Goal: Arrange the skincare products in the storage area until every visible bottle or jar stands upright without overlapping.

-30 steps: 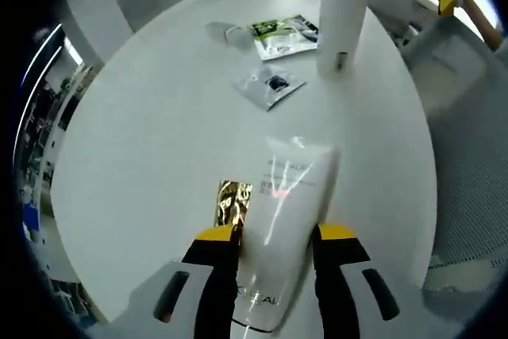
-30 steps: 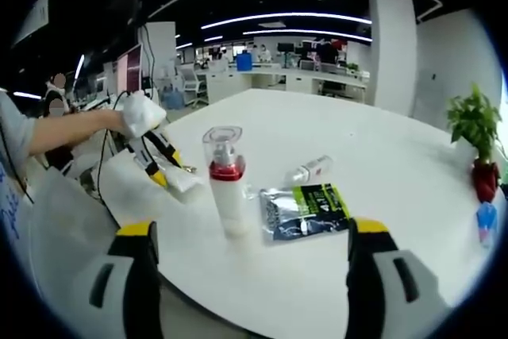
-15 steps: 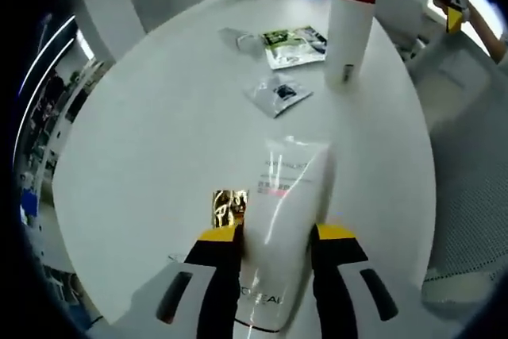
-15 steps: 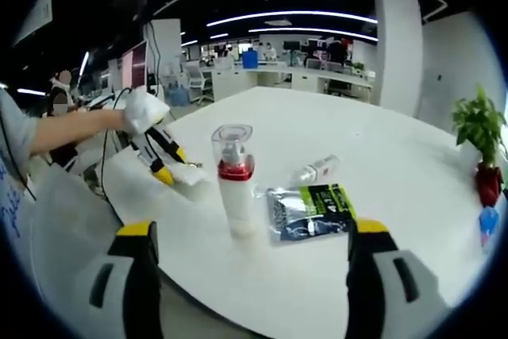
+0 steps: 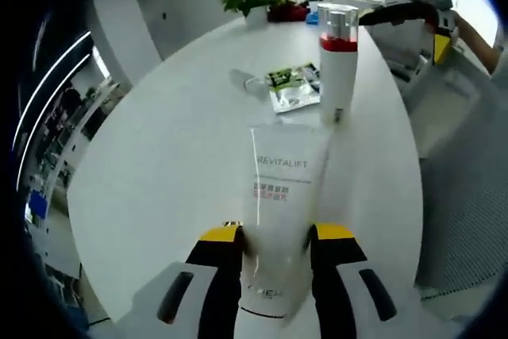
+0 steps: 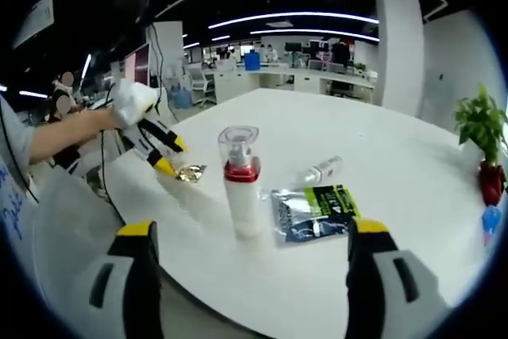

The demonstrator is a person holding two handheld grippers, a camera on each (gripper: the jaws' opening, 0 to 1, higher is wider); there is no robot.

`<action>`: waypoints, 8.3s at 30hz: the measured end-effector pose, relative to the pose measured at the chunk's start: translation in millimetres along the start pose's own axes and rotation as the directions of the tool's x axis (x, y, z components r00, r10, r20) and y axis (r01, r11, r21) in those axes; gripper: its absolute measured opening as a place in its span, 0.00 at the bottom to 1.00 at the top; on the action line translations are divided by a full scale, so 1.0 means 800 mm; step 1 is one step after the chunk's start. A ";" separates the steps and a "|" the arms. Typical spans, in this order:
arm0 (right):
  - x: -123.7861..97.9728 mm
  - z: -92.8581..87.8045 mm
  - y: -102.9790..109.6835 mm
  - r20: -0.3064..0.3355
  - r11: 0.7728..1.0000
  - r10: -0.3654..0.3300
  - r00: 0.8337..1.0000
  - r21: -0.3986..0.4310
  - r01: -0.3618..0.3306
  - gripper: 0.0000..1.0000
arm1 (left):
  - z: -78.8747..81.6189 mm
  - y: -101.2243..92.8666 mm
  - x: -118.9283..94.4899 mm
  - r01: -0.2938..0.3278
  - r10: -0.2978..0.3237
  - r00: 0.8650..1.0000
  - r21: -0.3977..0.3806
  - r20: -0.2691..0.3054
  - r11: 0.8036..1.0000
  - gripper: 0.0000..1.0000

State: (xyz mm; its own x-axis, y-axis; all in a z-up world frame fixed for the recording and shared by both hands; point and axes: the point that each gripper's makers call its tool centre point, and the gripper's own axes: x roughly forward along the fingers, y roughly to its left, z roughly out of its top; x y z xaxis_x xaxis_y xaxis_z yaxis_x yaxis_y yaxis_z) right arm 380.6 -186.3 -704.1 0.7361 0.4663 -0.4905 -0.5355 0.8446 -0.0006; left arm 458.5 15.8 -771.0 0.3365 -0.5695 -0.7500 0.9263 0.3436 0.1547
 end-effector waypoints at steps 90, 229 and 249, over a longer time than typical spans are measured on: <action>0.050 0.081 0.115 0.207 0.963 0.270 0.940 -0.076 -0.259 0.08 | 0.111 -0.101 -0.006 -0.010 0.067 0.962 -0.210 0.266 0.978 0.29; 0.124 -0.004 0.029 0.028 0.877 0.459 0.888 -0.172 -0.448 0.33 | 0.121 -0.074 0.035 0.132 -0.152 0.924 0.080 0.352 0.988 0.15; 0.120 -0.012 0.027 -0.007 0.887 0.442 0.897 -0.143 -0.439 0.37 | 0.122 -0.072 0.038 0.107 -0.139 0.926 0.110 0.351 0.988 0.16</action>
State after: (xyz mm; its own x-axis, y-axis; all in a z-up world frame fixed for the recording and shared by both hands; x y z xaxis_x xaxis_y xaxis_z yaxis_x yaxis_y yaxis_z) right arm 435.8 -125.4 -759.7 0.4205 0.7899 -0.4464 -0.8572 0.5071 0.0899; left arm 431.9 -94.4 -739.7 0.2422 -0.8373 -0.4902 0.9699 0.1965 0.1436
